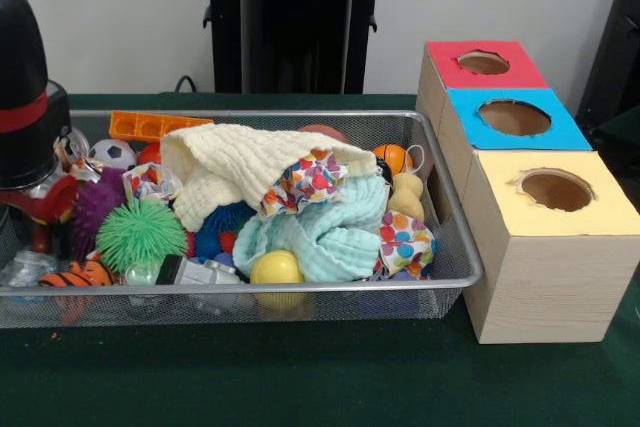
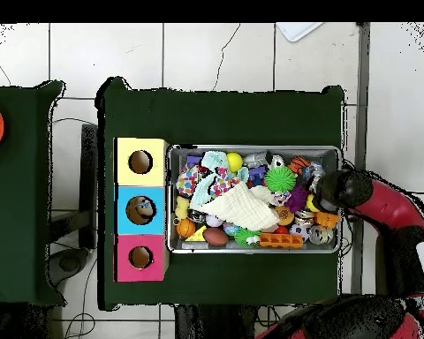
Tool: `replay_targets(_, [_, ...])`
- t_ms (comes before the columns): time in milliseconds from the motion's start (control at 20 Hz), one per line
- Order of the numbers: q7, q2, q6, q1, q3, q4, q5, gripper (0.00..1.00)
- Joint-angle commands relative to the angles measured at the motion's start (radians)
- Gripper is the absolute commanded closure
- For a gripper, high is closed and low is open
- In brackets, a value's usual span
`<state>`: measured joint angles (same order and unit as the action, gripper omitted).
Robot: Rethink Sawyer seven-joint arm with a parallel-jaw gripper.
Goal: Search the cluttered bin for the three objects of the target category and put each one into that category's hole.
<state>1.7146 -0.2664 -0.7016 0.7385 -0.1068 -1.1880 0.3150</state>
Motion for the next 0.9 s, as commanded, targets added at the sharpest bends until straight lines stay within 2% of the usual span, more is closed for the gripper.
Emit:
replay_targets(50, [-0.215, -0.015, -0.143, 0.113, -0.032, 0.115, 0.047, 0.0])
replay_targets(500, [-0.24, -0.001, -0.158, 0.142, -0.094, 0.155, 0.082, 0.0])
replay_targets(550, [-0.237, -0.003, -0.123, 0.15, -0.099, 0.123, 0.091, 0.0])
replay_targets(700, [-0.265, 0.069, -0.163, 0.148, -0.138, 0.256, 0.102, 0.0])
replay_targets(900, [-0.278, 0.135, -0.183, 0.137, -0.173, 0.361, 0.12, 0.0])
